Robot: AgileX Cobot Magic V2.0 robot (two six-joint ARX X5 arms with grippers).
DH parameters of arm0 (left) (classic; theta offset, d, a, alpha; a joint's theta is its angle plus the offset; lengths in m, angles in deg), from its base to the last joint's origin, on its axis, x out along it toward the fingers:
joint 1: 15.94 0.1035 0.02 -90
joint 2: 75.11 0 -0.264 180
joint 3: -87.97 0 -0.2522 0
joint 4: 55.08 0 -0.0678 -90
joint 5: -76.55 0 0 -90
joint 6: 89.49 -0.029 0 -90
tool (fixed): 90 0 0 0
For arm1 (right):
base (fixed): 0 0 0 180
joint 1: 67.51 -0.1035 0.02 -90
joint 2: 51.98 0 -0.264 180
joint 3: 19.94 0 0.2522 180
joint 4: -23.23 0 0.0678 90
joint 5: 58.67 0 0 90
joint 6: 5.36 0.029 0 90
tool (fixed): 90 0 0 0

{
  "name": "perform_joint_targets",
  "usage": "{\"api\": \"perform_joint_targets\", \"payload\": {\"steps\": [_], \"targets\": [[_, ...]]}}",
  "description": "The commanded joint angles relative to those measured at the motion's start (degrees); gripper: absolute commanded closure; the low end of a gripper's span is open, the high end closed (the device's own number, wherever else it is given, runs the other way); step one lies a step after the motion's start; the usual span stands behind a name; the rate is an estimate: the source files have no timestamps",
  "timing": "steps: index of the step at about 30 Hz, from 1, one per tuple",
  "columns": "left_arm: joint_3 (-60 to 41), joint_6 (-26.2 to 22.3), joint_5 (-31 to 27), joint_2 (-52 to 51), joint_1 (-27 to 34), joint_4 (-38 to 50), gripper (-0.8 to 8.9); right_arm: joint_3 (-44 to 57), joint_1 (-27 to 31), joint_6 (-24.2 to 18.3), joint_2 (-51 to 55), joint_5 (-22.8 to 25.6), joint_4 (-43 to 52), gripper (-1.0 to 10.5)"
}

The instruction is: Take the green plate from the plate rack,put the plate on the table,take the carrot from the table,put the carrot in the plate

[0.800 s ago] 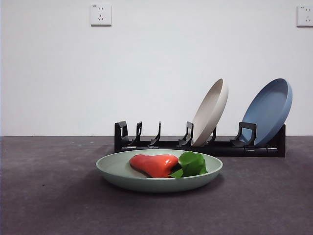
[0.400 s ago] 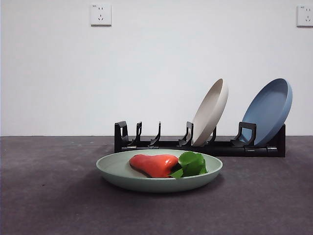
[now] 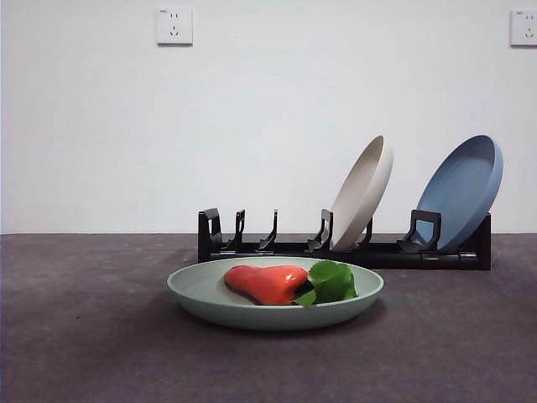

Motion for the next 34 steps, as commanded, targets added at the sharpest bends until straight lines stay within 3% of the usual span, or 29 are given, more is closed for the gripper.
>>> {"api": "perform_joint_targets", "payload": {"steps": [1,10,17,24,34], "targets": [[-0.3,-10.1,0.4,-1.9,6.4,6.9,8.17,0.2,-0.1,-0.1,0.0,0.1,0.3,9.5],[-10.0,-11.2,7.5,-14.5,33.0,28.8,8.17,0.2,-0.1,-0.1,0.0,0.1,0.3,9.5],[-27.7,-11.5,7.1,-27.6,45.6,41.4,8.17,0.2,-0.1,-0.1,0.1,0.1,0.3,9.5],[-44.3,-10.5,7.3,-37.7,53.3,43.4,8.17,0.2,-0.1,-0.1,0.0,0.1,0.3,9.5],[-57.9,-7.5,7.4,-46.7,57.5,43.3,8.17,0.2,-0.1,-0.1,0.0,0.1,0.3,9.5]]}}
